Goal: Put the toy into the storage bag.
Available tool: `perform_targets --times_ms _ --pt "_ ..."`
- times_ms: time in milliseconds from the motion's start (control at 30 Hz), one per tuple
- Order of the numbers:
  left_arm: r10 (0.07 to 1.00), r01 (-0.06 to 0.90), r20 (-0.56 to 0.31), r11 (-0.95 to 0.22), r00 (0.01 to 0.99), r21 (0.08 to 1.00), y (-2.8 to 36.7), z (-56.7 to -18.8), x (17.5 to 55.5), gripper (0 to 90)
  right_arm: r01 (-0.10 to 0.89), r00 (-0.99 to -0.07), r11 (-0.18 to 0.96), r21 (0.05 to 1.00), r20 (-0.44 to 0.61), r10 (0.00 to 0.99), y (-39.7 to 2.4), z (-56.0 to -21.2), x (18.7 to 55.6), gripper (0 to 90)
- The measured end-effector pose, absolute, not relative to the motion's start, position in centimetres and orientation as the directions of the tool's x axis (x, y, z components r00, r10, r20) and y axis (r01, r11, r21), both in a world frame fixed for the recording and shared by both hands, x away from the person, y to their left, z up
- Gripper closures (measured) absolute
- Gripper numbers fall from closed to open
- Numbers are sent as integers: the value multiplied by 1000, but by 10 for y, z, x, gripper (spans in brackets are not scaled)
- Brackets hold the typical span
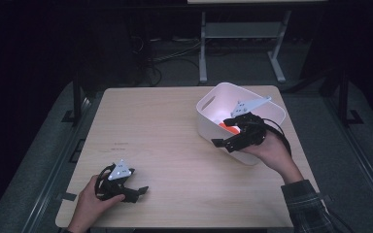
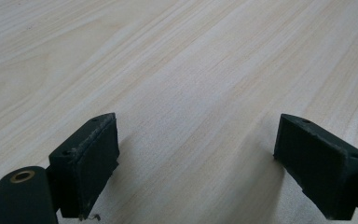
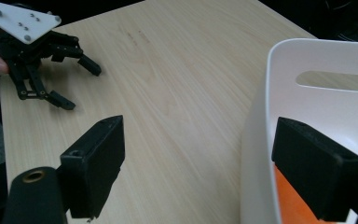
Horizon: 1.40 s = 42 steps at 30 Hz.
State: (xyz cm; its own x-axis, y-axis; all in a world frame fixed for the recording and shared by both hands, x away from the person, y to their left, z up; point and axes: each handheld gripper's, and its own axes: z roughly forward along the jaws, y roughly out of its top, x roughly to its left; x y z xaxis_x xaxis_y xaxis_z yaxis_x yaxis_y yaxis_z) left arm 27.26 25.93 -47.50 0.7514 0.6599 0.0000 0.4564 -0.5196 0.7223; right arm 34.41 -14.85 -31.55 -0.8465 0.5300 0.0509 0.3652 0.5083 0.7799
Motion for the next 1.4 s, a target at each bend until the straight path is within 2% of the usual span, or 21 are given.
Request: perform_targets --times_ms 833,1400 --pt "660 458 -3 -519 751 722 259 -475 272 129 341 -858 502 795 46 511 -131 -357 310 148" --pt "660 455 0 -518 751 724 259 -475 273 129 376 -846 512 772 61 530 -127 -398 299 138"
